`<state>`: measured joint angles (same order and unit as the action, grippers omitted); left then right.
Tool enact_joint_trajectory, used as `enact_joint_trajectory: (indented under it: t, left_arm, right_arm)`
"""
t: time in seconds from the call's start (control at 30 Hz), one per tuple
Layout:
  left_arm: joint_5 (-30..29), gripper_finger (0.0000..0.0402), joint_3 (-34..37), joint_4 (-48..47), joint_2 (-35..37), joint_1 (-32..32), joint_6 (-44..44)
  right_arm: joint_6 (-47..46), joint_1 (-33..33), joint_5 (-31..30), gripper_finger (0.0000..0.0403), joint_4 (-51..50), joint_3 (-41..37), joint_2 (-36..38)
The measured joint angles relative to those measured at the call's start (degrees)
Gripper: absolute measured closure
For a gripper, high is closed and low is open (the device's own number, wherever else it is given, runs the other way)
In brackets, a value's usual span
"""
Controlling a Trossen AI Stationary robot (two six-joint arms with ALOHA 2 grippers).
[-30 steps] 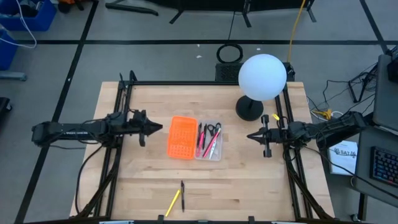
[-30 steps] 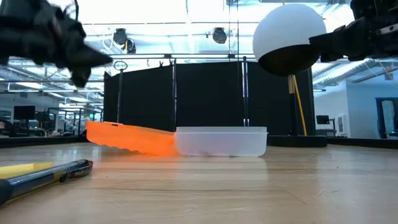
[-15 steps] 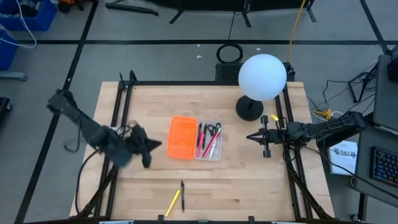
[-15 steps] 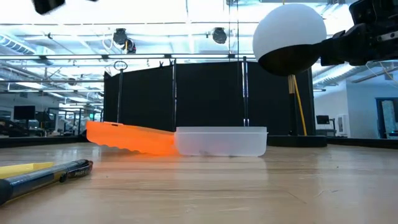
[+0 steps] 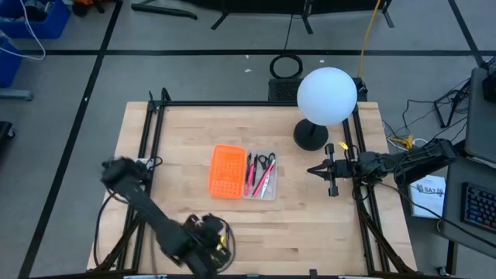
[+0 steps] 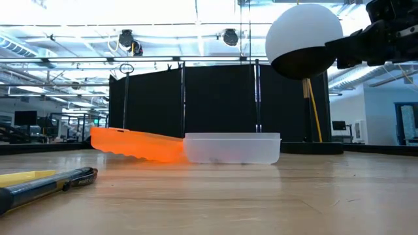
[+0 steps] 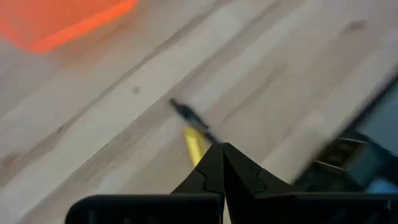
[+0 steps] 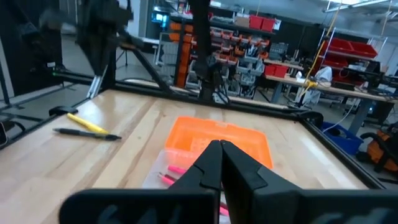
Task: Pick & place school supplies into a supply box
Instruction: Put the yellow pen into the orange box
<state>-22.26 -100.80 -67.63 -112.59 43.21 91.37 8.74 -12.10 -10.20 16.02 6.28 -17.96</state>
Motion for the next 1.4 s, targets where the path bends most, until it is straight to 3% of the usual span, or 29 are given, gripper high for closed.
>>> enact_joint_trajectory:
  t: [0.13,0.27,0.67,0.8,0.97,1.2,1.4]
  left_arm:
    - [9.07,0.0385,-6.96,-6.39,-6.75,-1.44,3.05]
    - [14.48,0.0353,-8.15,-8.06,-9.98,-1.66,2.83]
    - [20.76,0.0204,0.41,7.35,-11.37,0.96,5.51]
    - [22.18,0.0173,2.94,11.00,-11.20,0.97,7.36]
    - [22.03,0.0168,6.96,13.43,-11.20,0.97,7.78]
    - [21.80,0.0168,14.43,23.98,-10.46,0.97,7.57]
    - [22.29,0.0214,16.00,23.48,-10.40,0.72,9.94]
  right_arm:
    - [-0.08,0.00,0.00,0.0403,0.47,0.00,0.00]
    - [0.98,0.00,-0.05,0.0403,0.48,0.00,0.00]
    - [6.02,0.00,-0.19,0.0403,1.74,0.00,0.00]
    - [6.86,0.00,-0.20,0.0403,2.23,0.00,0.00]
    - [6.98,0.00,-0.22,0.0403,3.01,0.00,-0.02]
    - [6.98,0.00,-0.22,0.0403,2.99,0.00,0.00]
    - [5.84,0.00,-0.24,0.0403,2.54,0.02,-0.02]
